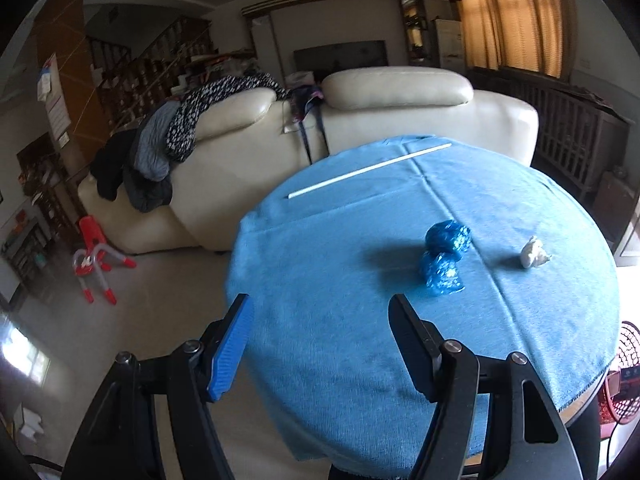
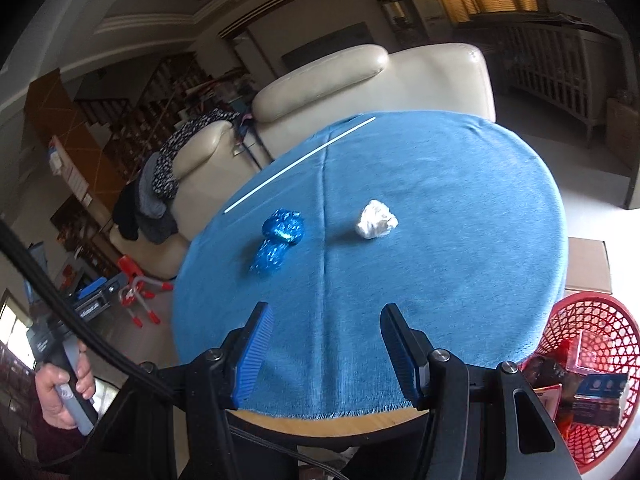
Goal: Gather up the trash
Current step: 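Move both tools back over the table toward the blue bag and white tissue, then grasp the white tissue with the right tool while the left tool grasps the blue bag, then lift the white tissue with the right tool while the left tool lifts the blue bag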
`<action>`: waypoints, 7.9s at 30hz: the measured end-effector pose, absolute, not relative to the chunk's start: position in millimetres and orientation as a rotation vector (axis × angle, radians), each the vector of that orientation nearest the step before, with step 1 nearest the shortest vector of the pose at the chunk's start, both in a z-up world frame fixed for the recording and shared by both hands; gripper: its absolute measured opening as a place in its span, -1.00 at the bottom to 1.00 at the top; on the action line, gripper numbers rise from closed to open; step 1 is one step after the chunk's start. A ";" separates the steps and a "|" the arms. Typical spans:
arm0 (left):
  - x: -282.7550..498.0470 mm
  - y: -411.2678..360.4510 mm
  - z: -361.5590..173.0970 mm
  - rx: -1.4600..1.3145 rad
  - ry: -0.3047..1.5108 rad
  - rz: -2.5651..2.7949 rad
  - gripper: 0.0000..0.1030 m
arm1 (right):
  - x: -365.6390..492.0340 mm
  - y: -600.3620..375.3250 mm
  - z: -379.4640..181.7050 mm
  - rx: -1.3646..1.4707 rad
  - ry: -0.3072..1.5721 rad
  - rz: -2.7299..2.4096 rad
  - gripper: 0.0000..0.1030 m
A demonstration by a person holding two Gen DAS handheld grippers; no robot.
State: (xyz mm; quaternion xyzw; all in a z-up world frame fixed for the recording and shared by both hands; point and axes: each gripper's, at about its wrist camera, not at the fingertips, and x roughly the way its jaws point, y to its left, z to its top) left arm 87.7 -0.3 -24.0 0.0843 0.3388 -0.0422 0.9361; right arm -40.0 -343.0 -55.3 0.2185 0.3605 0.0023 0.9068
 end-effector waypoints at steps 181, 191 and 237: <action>123.4 -111.1 -43.5 0.098 0.728 -0.446 0.00 | 64.3 -309.6 -88.6 0.389 0.869 -0.068 -0.43; 107.8 -118.7 -33.8 0.124 0.701 -0.454 0.00 | 47.5 -319.6 -80.2 0.412 0.840 -0.068 -0.43; 60.0 -151.6 2.2 0.189 0.596 -0.529 0.00 | -5.5 -365.9 -62.8 0.463 0.761 -0.127 -0.42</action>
